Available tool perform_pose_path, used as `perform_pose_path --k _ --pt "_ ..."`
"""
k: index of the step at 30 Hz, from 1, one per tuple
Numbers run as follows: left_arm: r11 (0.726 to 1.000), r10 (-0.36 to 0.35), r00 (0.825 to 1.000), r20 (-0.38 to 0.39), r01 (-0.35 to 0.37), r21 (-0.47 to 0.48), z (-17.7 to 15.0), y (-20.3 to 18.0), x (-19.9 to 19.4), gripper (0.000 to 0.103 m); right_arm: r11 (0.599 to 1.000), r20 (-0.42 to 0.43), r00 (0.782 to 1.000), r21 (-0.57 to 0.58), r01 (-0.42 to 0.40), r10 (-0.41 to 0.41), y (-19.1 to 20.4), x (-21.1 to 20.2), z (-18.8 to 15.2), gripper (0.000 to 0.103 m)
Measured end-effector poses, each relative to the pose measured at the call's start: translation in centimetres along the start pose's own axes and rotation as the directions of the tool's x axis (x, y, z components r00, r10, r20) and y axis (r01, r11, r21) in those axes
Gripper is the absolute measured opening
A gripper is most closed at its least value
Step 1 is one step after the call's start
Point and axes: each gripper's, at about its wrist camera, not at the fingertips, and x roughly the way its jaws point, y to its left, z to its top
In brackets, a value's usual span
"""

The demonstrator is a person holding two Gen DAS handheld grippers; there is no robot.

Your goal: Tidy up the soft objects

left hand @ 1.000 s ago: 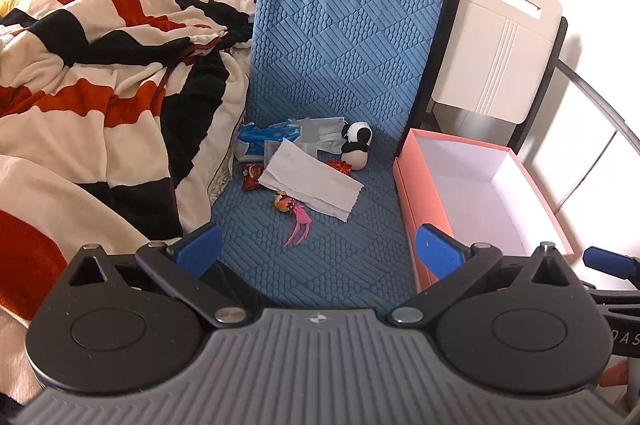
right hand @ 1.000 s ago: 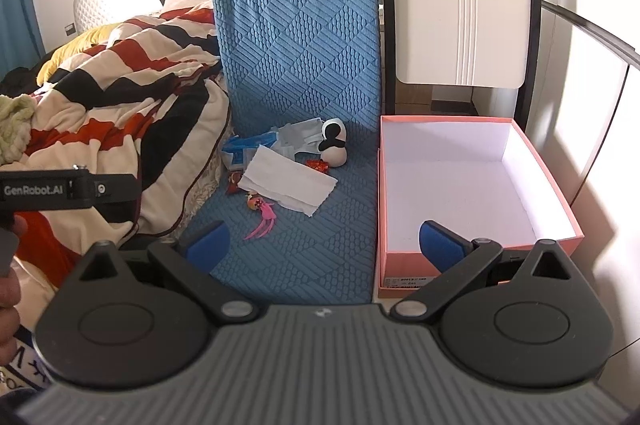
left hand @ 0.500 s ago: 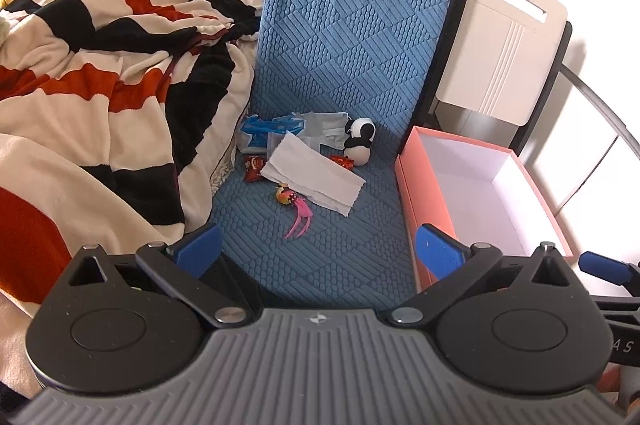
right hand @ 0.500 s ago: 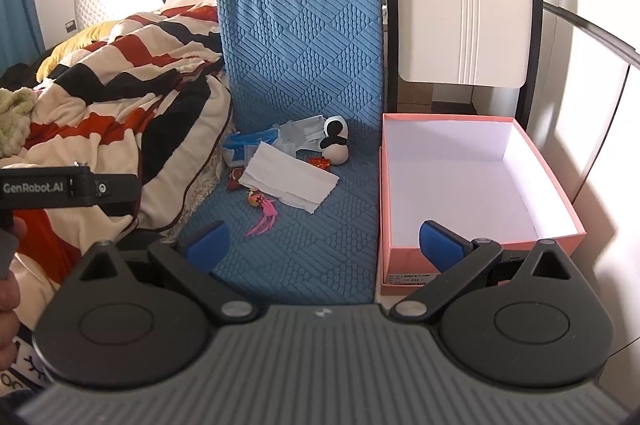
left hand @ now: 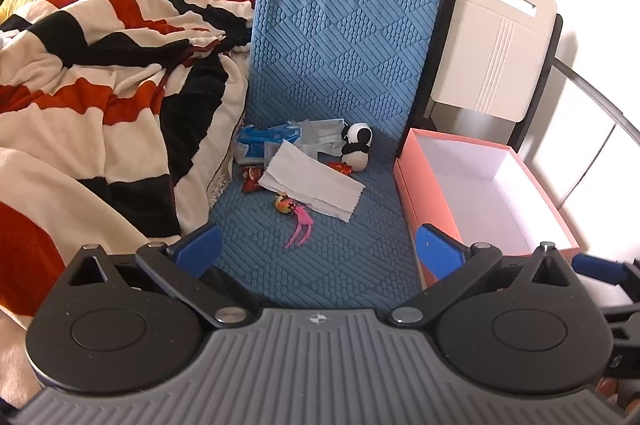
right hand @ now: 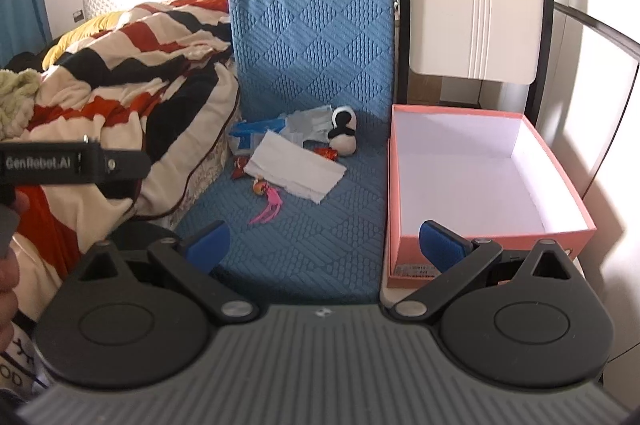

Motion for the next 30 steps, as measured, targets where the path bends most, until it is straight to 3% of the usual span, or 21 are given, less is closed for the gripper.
perform_pose_path --k 6,18,30 --pt "0.999 -0.033 0.999 0.006 0.033 -0.011 -1.1 -0.1 0.8 0.103 1.000 -0.007 1.000 -0.014 0.002 -0.002 -0.4 0.6 -1.0 0.103" --pt "1.000 -0.013 1.000 0.003 0.013 0.005 -1.6 0.4 3.1 0.103 1.000 0.001 1.000 -0.021 -0.021 0.021 -0.5 3.3 -1.2 0.103" --pt "1.000 0.005 1.000 -0.013 -0.005 -0.014 -1.8 1.0 5.5 0.103 0.998 -0.047 0.998 -0.022 -0.051 0.050 -0.8 5.4 -1.2 0.103"
